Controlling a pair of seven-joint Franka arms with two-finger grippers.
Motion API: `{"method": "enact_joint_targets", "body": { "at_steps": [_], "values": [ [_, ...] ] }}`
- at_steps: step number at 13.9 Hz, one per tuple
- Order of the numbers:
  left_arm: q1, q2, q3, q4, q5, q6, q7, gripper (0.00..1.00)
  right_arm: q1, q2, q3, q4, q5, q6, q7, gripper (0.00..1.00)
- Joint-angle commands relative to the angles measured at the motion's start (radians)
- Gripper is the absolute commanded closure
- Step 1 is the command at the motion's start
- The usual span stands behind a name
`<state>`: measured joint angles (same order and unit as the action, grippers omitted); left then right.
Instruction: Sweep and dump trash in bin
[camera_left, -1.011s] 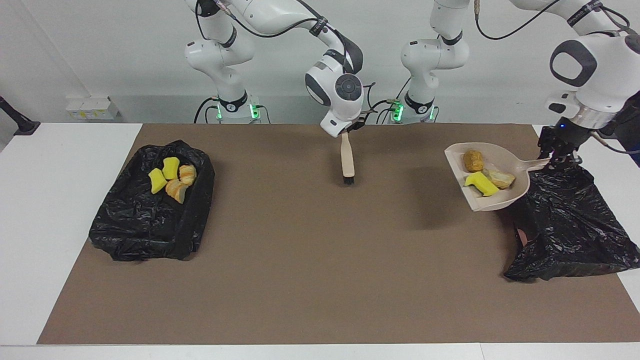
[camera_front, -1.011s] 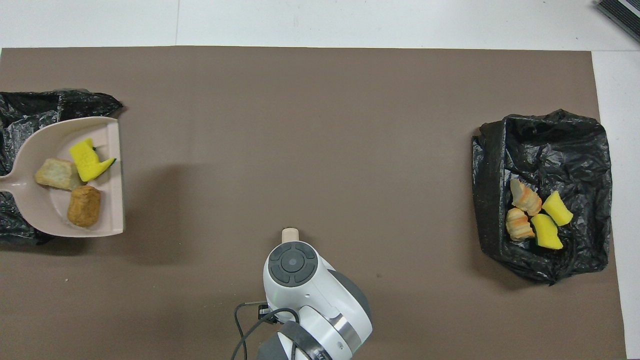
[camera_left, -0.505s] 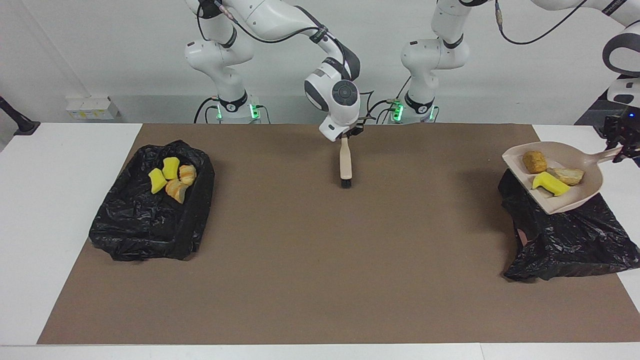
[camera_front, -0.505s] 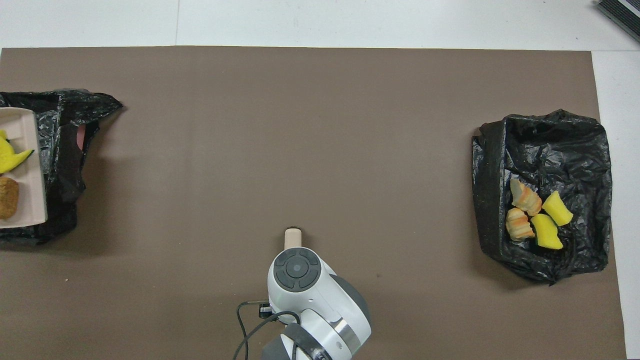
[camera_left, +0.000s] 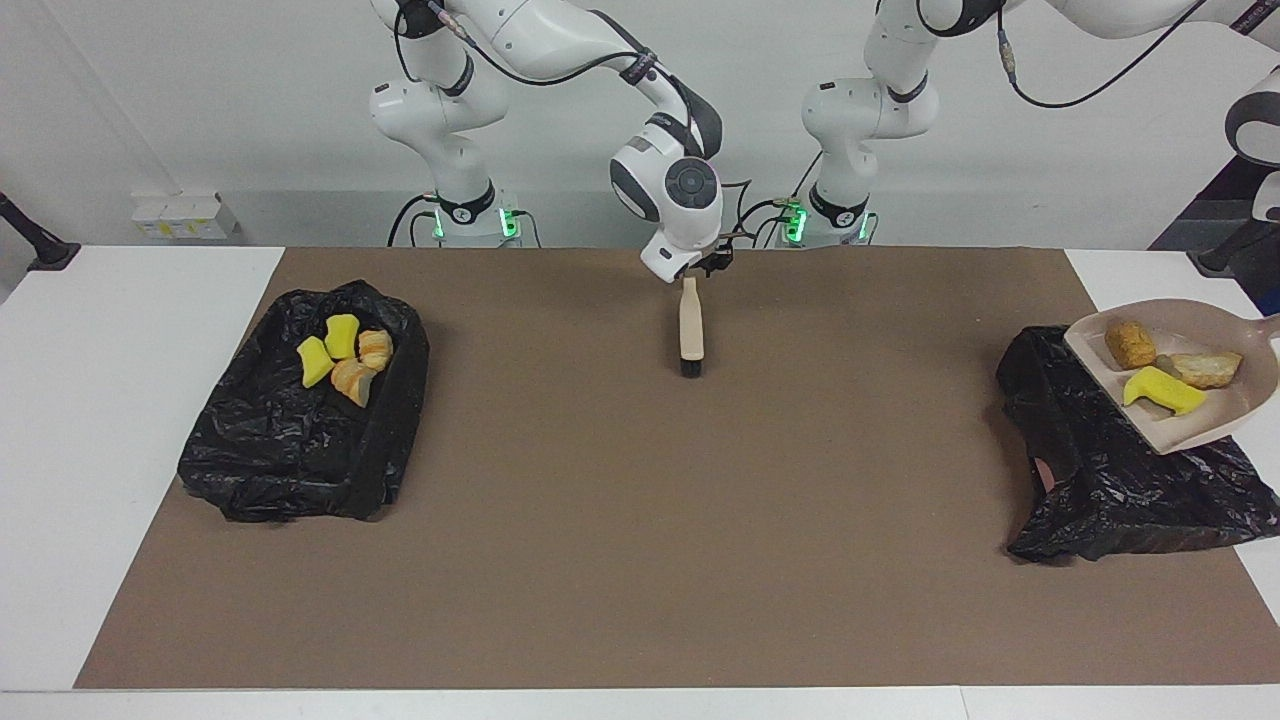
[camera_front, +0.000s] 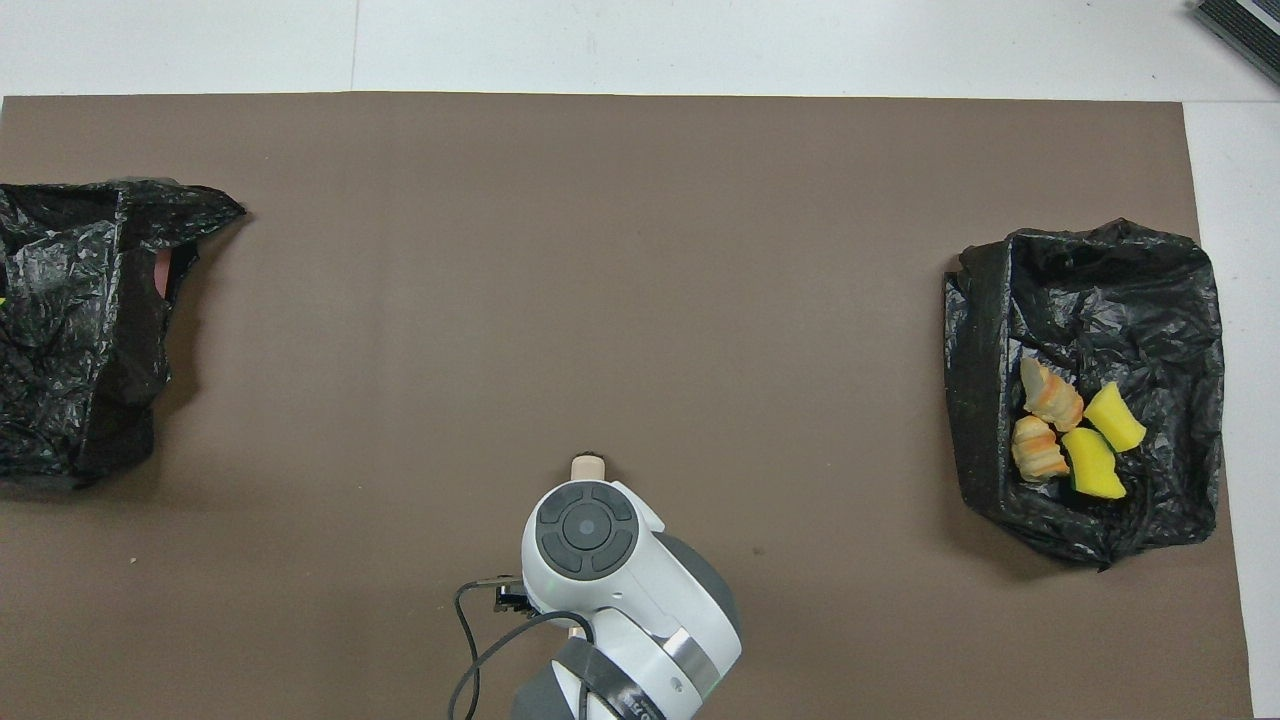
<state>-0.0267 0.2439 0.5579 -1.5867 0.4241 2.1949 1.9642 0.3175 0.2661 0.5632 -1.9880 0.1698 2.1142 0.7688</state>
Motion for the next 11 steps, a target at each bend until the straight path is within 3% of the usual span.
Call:
{"method": "enact_joint_targets", "body": {
  "at_steps": [1, 5, 8, 11],
  "values": [
    [0.007, -0.006, 0.002, -0.039, 0.109, 0.068, -0.037, 1.00, -0.037, -0.030, -0.061, 0.026, -0.117, 0.015, -0.013, 0.00],
    [-0.005, -0.020, 0.000, -0.052, 0.208, 0.069, -0.079, 1.00, -0.051, -0.128, -0.280, 0.047, -0.161, -0.008, -0.279, 0.00],
    [-0.015, -0.037, -0.006, -0.050, 0.343, 0.033, -0.207, 1.00, -0.054, -0.146, -0.439, 0.109, -0.162, -0.075, -0.509, 0.00],
    [-0.024, -0.069, -0.012, -0.044, 0.407, 0.008, -0.234, 1.00, -0.104, -0.163, -0.531, 0.182, -0.165, -0.167, -0.557, 0.00]
  ]
}}
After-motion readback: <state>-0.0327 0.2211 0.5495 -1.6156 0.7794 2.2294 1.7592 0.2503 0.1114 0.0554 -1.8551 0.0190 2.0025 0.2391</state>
